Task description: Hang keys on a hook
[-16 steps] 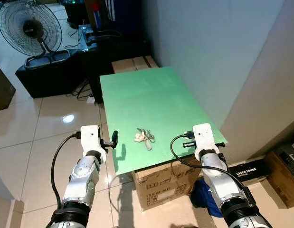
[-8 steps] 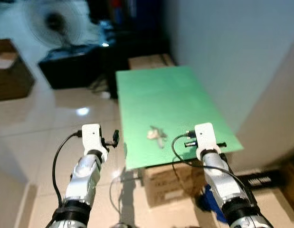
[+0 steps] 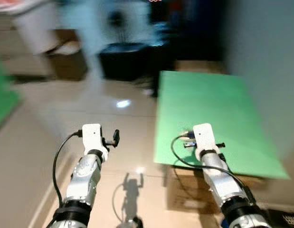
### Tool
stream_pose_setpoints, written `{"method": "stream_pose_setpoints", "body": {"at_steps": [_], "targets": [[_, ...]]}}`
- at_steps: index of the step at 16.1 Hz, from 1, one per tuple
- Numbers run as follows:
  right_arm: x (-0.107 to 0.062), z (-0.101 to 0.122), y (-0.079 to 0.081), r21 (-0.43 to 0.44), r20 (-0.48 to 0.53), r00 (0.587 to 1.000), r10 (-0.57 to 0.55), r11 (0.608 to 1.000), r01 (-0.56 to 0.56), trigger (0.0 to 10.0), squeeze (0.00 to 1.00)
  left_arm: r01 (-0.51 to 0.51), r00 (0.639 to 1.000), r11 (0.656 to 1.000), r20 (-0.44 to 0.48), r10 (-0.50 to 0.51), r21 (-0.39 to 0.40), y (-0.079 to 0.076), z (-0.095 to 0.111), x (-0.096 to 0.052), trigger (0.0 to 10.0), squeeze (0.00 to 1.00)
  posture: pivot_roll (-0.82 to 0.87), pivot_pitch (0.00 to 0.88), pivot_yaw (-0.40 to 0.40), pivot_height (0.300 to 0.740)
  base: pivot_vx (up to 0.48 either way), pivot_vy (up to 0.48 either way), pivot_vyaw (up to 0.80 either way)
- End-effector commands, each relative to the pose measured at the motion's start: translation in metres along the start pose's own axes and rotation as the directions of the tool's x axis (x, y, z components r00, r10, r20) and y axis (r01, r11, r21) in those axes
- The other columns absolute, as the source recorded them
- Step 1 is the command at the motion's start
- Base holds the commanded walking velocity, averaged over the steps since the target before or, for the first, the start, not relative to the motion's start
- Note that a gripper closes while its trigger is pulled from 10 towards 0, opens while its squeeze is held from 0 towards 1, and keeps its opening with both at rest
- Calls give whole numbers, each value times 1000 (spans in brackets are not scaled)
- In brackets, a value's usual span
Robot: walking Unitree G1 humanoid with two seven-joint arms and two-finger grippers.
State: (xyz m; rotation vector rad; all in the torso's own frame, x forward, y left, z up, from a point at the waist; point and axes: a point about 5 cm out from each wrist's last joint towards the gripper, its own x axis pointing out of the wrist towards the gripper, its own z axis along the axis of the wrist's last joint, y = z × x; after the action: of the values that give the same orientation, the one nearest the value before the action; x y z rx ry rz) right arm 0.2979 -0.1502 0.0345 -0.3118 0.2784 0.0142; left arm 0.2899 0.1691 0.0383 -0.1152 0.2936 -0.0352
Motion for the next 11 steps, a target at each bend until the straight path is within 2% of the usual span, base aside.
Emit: {"method": "stream_pose_setpoints", "body": {"at_steps": [1, 11], "targets": [[3, 6, 4, 3, 16, 1000, 20, 1000, -20, 0, 0, -12, 1000, 1000, 2, 12, 13, 3, 0, -2, 10000, 0, -173, 0, 65, 740, 0, 0, 800], [4, 7, 11, -4, 18, 999, 44, 999, -44, 0, 0, -33, 999, 999, 2, 33, 24, 6, -1, -6, 10000, 0, -149, 0, 55, 740, 0, 0, 800]]}}
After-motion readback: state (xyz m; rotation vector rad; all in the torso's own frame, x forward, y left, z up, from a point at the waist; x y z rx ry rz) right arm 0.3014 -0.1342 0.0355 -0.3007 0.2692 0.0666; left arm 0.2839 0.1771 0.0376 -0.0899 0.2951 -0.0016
